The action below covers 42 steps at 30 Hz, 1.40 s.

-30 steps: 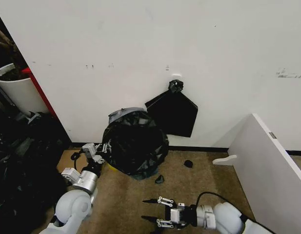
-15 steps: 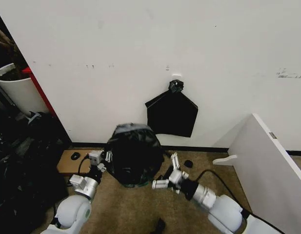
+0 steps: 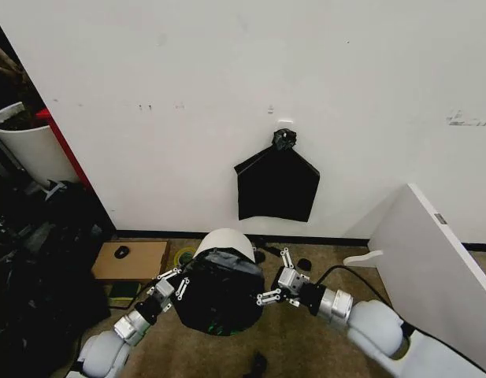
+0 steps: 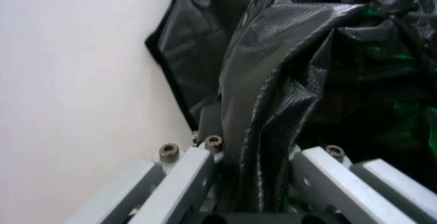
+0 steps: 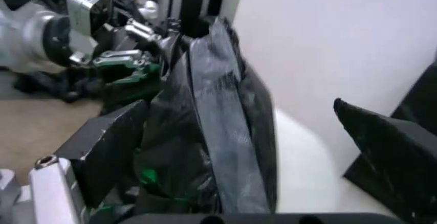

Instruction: Place the garbage bag over the trash bin.

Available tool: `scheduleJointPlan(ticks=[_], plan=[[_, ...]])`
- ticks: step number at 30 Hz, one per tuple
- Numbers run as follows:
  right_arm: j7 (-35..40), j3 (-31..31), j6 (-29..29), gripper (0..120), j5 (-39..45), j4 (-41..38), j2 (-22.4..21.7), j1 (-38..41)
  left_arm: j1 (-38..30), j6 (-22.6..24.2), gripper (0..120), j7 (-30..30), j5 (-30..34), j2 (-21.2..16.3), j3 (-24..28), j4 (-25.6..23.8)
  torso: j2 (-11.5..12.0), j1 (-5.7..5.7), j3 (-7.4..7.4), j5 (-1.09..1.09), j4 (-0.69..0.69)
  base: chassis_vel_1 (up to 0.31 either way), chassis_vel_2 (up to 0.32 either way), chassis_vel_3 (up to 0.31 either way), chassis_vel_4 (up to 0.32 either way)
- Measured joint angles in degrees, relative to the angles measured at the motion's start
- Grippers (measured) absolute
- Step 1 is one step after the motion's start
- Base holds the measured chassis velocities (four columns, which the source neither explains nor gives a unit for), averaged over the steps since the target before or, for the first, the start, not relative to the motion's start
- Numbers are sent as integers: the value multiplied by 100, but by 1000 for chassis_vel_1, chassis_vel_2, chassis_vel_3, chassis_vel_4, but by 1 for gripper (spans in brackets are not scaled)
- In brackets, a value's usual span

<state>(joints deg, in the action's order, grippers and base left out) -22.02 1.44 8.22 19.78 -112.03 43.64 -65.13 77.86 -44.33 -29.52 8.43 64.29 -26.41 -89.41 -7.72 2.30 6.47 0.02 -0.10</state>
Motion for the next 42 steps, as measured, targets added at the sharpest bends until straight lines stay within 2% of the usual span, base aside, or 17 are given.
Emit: scheduleJointPlan(ticks=[3, 7, 10, 11, 13, 17, 19, 22, 23, 26, 27, 32, 37, 42], plan=[[-475, 20, -132, 100, 332, 52, -1, 60, -57, -189, 3, -83, -32, 32, 0, 57, 0, 0, 0, 1, 0, 0, 0, 0, 0], [-771, 60, -250, 91, 771, 66, 3, 79, -106, -296, 3, -121, -126, 58, 1, 101, 0, 0, 0, 1, 0, 0, 0, 0, 0], [-738, 112, -368, 77, 1105, 58, 20, 76, -147, -332, 3, -122, -197, 90, 18, 149, 0, 0, 0, 0, 0, 0, 0, 0, 0], [-738, 112, -368, 77, 1105, 58, 20, 76, -147, -332, 3, -122, -197, 90, 18, 149, 0, 0, 0, 0, 0, 0, 0, 0, 0], [-574, 143, -399, 69, 1179, 43, 30, 77, -154, -332, 3, -123, -239, 110, 28, 150, 0, 0, 0, 1, 0, 0, 0, 0, 0], [-234, 181, -420, 52, 1159, 23, 48, 80, -164, -330, 3, -123, -278, 137, 43, 126, 0, 0, 0, 0, 0, 0, 0, 0, 0], [-188, 187, -422, 50, 1142, 23, 50, 81, -164, -329, 3, -122, -279, 140, 44, 120, 0, 0, 0, 0, 0, 0, 0, 0, 0], [11, 223, -417, 35, 1098, 22, 72, 87, -164, -319, 3, -117, -301, 157, 50, 84, 0, 0, 0, 1, 0, 0, 0, 0, 0], [16, 225, -412, 34, 1095, 22, 74, 90, -163, -317, 3, -115, -305, 160, 51, 83, 0, 0, 0, 1, 0, 0, 0, 0, 0], [18, 235, -376, 19, 1080, 43, 103, 115, -148, -307, 3, -100, -333, 182, 57, 80, 0, 0, 0, 0, 0, 0, 0, 0, 0], [18, 235, -376, 19, 1080, 43, 103, 115, -148, -307, 3, -100, -333, 182, 57, 80, 0, 0, 0, 0, 0, 0, 0, 0, 0], [-9, 236, -302, 0, 1141, 37, 123, 127, -144, -299, 3, -90, -389, 188, 54, 77, 0, 0, 0, 0, 0, 0, 0, 0, 0], [123, 234, -247, 0, 1180, 34, 167, 144, -110, -294, 3, -132, -451, 179, 34, 17, 0, 0, 0, 0, 0, 0, 0, 0, 0], [966, 296, -236, 0, 1286, 80, 309, 267, -22, -289, 3, -432, -397, 122, 17, -235, 0, 0, 0, 0, 0, 0, 0, 0, 0]])
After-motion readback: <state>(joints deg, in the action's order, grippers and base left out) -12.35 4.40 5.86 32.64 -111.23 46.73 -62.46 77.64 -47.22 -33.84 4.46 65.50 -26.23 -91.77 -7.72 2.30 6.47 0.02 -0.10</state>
